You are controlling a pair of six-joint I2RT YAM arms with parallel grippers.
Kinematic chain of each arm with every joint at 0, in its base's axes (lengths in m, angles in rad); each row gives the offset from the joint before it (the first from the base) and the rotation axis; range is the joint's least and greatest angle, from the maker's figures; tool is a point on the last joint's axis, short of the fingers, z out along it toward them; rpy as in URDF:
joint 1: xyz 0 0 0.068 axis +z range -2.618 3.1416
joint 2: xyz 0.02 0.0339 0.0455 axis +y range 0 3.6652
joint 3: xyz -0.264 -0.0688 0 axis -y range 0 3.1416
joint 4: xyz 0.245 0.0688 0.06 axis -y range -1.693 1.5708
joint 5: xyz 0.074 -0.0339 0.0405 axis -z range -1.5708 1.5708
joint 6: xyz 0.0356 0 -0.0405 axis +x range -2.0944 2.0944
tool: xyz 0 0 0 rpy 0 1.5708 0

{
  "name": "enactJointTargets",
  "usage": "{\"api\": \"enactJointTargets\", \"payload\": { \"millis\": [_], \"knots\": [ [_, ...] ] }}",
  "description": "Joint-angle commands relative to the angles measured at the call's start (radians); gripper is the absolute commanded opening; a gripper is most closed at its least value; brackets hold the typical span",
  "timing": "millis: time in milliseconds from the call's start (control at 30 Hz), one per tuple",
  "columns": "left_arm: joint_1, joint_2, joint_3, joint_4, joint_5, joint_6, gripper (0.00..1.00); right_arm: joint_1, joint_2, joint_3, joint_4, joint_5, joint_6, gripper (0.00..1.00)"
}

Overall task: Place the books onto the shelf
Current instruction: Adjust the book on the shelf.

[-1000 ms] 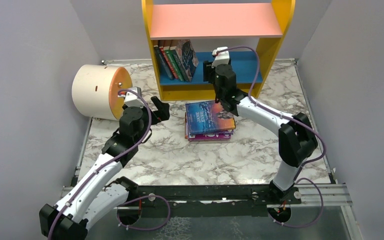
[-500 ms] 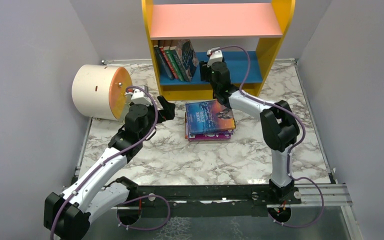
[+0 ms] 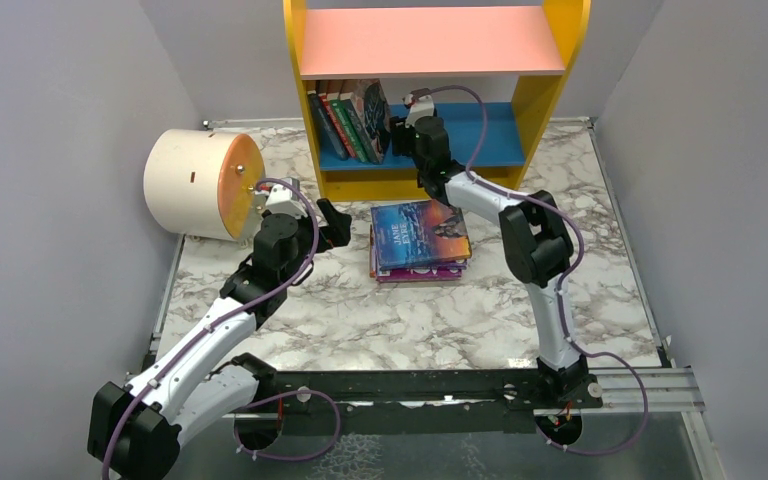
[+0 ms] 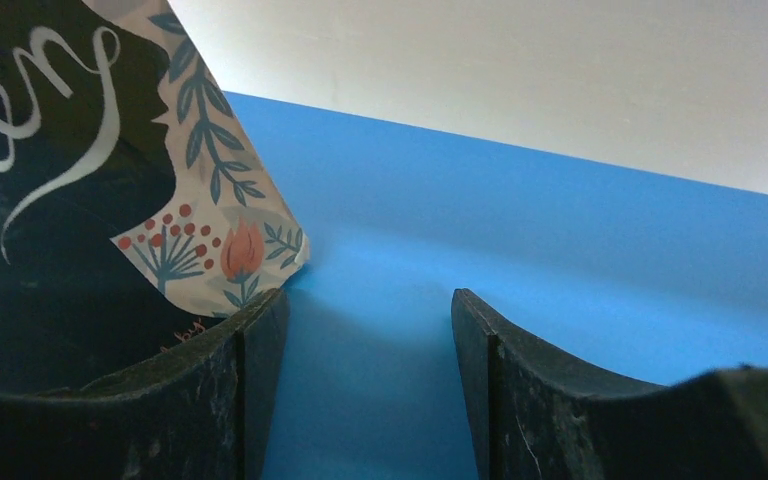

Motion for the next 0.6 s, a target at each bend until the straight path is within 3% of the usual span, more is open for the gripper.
{"api": "enactJointTargets", "payload": {
  "millis": [0,367,567],
  "knots": [
    [0.003,-0.001,-0.006,0.036,0.013,0.014,0.94,-0.004,0.050,0.070,0.000,-0.057,-0.002,0.60],
    [0.003,-0.004,-0.015,0.029,0.001,0.013,0.94,-0.003,0.130,0.187,-0.024,-0.124,0.012,0.60],
    [0.003,-0.007,-0.018,0.026,0.001,0.008,0.94,-0.003,0.116,0.171,-0.026,-0.079,0.018,0.60]
  ]
}}
